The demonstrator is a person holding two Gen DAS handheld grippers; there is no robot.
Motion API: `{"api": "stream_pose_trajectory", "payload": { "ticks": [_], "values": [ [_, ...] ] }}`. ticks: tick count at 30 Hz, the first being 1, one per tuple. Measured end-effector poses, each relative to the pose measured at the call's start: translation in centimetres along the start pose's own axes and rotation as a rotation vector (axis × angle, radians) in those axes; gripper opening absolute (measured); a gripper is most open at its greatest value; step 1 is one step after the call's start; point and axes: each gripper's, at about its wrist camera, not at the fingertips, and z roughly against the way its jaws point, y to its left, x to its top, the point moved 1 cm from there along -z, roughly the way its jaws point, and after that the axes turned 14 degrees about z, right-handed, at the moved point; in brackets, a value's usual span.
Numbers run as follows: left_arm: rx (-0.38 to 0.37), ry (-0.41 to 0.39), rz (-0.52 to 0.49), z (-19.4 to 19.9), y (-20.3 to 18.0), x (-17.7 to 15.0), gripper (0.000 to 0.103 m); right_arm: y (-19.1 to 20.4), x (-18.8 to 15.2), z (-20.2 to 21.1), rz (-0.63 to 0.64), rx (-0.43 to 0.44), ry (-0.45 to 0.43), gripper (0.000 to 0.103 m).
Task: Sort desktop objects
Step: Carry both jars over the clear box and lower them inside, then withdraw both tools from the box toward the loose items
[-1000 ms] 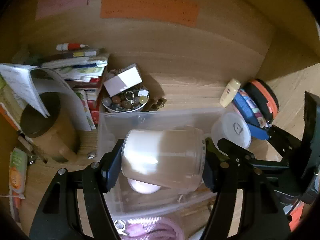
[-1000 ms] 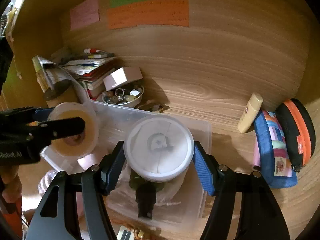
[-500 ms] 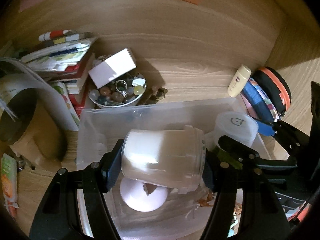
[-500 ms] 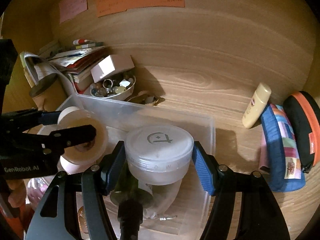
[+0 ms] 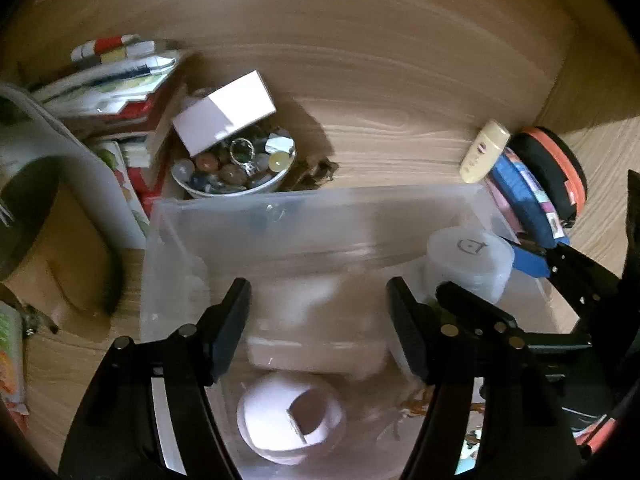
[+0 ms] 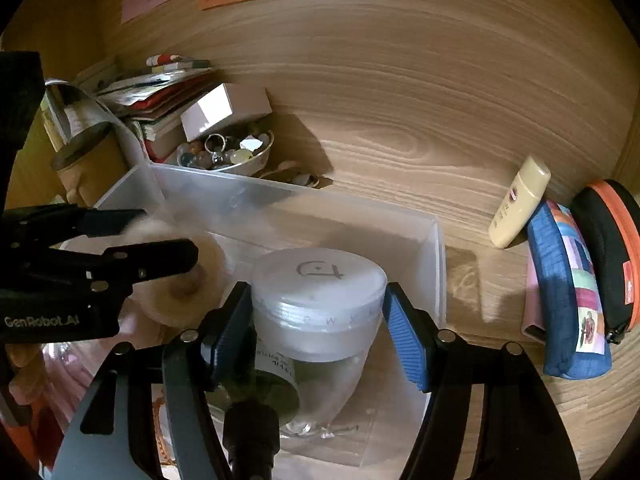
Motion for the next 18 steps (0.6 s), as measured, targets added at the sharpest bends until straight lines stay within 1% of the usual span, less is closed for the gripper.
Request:
{"api": "stream_pose_trajectory", "payload": {
  "ticks": [3, 4, 8, 9, 11, 15, 18],
  "values": [
    [-0.024, -0.035, -0.004, 0.9, -0.1, -0.1, 0.068, 0.2, 0.0, 0.1, 0.011, -0.006, 0.000, 0.064],
    [-0.024, -0.047, -0.003, 1.2, -0.1, -0.2, 0.068, 0.3, 0.0, 0.1, 0.015, -0.007, -0.003, 0.066],
    [-0.002, -0.077, -0.021, 1.7, -0.5, -0.3, 0.068, 0.8, 0.1, 0.8, 0.039, -0.025, -0.028, 0.075],
    [-0.007, -0.081, -0.027, 1.8, -0.5, -0.2, 0.068, 1.0, 0.2, 1.1, 0.050, -0.032, -0.039, 0.076],
    [-0.028, -0.091, -0.020, 2.3, -0.4, 0.0, 0.068, 1.2, 0.2, 1.5, 0.065, -0.049, -0.053, 0.083],
    [-0.030, -0.117, -0.012, 3.2, -0.2, 0.2, 0.068, 1.5, 0.5, 2.4, 0.083, -0.043, -0.081, 0.084],
    [-0.039, -0.126, -0.005, 4.1, -0.2, 0.2, 0.068, 1.5, 0.7, 2.9, 0.083, -0.033, -0.084, 0.085]
  ]
}}
